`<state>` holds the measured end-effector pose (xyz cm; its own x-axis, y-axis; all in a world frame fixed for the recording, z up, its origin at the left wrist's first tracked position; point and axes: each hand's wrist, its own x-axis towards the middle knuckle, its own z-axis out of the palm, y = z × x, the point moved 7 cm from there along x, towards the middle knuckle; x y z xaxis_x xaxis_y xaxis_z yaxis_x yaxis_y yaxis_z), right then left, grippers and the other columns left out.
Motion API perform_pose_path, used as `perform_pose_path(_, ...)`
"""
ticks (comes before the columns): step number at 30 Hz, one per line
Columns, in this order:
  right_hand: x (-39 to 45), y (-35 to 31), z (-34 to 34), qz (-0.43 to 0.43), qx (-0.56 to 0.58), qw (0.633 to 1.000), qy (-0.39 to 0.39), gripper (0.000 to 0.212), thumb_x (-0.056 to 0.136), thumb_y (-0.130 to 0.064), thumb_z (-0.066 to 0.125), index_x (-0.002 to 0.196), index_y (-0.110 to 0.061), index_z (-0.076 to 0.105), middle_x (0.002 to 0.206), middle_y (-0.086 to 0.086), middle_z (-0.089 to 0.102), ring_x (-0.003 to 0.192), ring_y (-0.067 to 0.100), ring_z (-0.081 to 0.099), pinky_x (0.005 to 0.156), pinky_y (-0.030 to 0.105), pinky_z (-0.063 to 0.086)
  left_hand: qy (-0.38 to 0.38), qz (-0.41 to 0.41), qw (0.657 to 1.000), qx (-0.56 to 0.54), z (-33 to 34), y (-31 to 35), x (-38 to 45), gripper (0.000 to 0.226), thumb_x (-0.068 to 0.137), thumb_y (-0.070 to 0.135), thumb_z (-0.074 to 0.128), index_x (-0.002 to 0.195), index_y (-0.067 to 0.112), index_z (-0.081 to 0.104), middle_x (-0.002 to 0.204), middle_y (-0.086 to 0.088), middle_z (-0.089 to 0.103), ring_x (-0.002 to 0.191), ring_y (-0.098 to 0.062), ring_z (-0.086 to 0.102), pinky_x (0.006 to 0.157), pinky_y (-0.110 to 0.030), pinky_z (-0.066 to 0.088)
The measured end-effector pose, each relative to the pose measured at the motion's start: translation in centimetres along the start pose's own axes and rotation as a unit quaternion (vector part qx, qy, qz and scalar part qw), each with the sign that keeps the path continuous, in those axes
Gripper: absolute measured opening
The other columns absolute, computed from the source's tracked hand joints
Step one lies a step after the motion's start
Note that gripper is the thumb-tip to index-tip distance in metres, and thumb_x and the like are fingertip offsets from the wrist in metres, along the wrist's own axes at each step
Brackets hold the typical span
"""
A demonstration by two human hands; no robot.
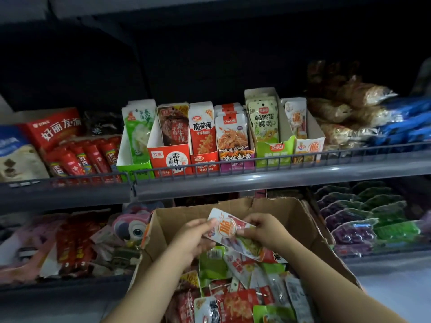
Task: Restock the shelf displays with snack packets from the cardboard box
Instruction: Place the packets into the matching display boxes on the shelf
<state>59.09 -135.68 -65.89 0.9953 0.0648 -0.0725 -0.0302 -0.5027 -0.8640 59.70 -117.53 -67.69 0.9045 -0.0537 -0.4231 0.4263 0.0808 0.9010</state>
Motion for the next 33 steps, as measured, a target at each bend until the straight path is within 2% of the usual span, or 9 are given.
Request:
perform_pose_path(3, -0.2, -2.2, -1.3, -0.02, 0.072, 0.997, 0.03, 0.005, 0.08, -0.024, 0.075, 0.08, -0.023, 0.069, 0.074, -0.006, 0.071, 0.065, 0.007, 0.067, 0.06, 0.018, 0.051, -0.004, 0.025, 0.999, -0.041, 0.4, 3.4, -0.8, 0.004, 0.09, 0.009, 0.06, 0.093, 0.007, 0.062, 0.081, -0.013, 0.067, 0.058, -0.018, 0.066, 0.045, -0.022, 0.053)
perform_pose_path(7, -0.5, -4.3, -3.4, -0.035, 0.175, 0.982, 0.064, 0.008, 0.083, -0.018, 0.071, 0.09, -0.022, 0.07, 0.084, -0.001, 0.074, 0.075, 0.012, 0.07, 0.07, 0.026, 0.056, 0.02, 0.079, 0.997, -0.005, 1.2, 8.9, -1.7, 0.01, 0.087, 0.012, 0.065, 0.097, 0.01, 0.063, 0.092, -0.012, 0.07, 0.079, -0.023, 0.069, 0.05, -0.024, 0.056)
perform_pose_path(11, -0.8, -5.5, -6.9, -0.071, 0.218, 0.965, 0.127, 0.013, 0.084, -0.014, 0.068, 0.094, -0.022, 0.07, 0.087, -0.004, 0.073, 0.079, 0.009, 0.07, 0.065, 0.019, 0.051, 0.024, 0.137, 0.99, 0.028, 3.2, 14.0, -2.5, 0.011, 0.085, 0.013, 0.068, 0.094, 0.012, 0.064, 0.091, -0.011, 0.07, 0.08, -0.023, 0.07, 0.053, -0.025, 0.057)
perform_pose_path(15, -0.8, -5.9, -9.8, -0.081, 0.27, 0.946, 0.162, 0.012, 0.085, -0.012, 0.067, 0.093, -0.021, 0.069, 0.077, -0.004, 0.073, 0.068, 0.006, 0.07, 0.055, 0.017, 0.051, 0.015, 0.188, 0.979, 0.073, 5.8, 18.0, -3.2, 0.008, 0.085, 0.015, 0.069, 0.092, 0.014, 0.065, 0.097, -0.012, 0.07, 0.084, -0.025, 0.071, 0.054, -0.023, 0.057)
perform_pose_path(18, -0.5, -5.6, -11.7, -0.09, 0.277, 0.934, 0.206, 0.01, 0.085, -0.014, 0.068, 0.092, -0.021, 0.07, 0.082, 0.0, 0.074, 0.075, 0.012, 0.071, 0.063, 0.026, 0.055, 0.008, 0.215, 0.971, 0.103, 8.0, 20.2, -3.6, 0.006, 0.085, 0.015, 0.068, 0.091, 0.014, 0.065, 0.104, -0.013, 0.068, 0.083, -0.025, 0.071, 0.055, -0.023, 0.057)
perform_pose_path(22, -0.5, -5.3, -13.6, -0.111, 0.277, 0.911, 0.284, 0.012, 0.083, -0.015, 0.07, 0.085, -0.026, 0.068, 0.083, -0.003, 0.073, 0.079, 0.01, 0.069, 0.071, 0.025, 0.056, 0.029, 0.273, 0.947, 0.167, 10.8, 22.6, -3.8, 0.025, 0.087, 0.016, 0.067, 0.111, 0.01, 0.066, 0.111, -0.009, 0.065, 0.073, -0.02, 0.07, 0.053, -0.018, 0.055)
perform_pose_path(26, -0.1, -4.9, -14.8, -0.118, 0.287, 0.897, 0.315, 0.015, 0.084, -0.015, 0.069, 0.084, -0.03, 0.067, 0.083, -0.003, 0.073, 0.083, 0.015, 0.069, 0.075, 0.032, 0.056, 0.032, 0.31, 0.93, 0.195, 13.3, 24.2, -3.4, 0.018, 0.087, 0.017, 0.067, 0.105, 0.015, 0.07, 0.106, -0.005, 0.068, 0.07, -0.019, 0.071, 0.058, -0.02, 0.057)
perform_pose_path(30, 0.4, -4.5, -15.9, -0.124, 0.287, 0.894, 0.321, 0.02, 0.086, -0.013, 0.066, 0.099, -0.029, 0.067, 0.091, -0.009, 0.07, 0.088, 0.008, 0.067, 0.078, 0.025, 0.054, 0.029, 0.324, 0.921, 0.214, 15.5, 25.4, -2.4, 0.009, 0.087, 0.021, 0.067, 0.095, 0.021, 0.069, 0.104, -0.002, 0.069, 0.064, -0.013, 0.069, 0.074, -0.03, 0.059)
perform_pose_path(33, 0.5, -3.8, -16.5, -0.118, 0.265, 0.895, 0.34, 0.031, 0.089, -0.014, 0.062, 0.115, -0.032, 0.061, 0.095, -0.007, 0.068, 0.091, 0.009, 0.064, 0.075, 0.019, 0.051, 0.028, 0.331, 0.918, 0.217, 17.2, 26.6, -1.7, 0.018, 0.089, 0.022, 0.065, 0.106, 0.016, 0.068, 0.103, -0.002, 0.068, 0.065, -0.014, 0.068, 0.066, -0.023, 0.059)
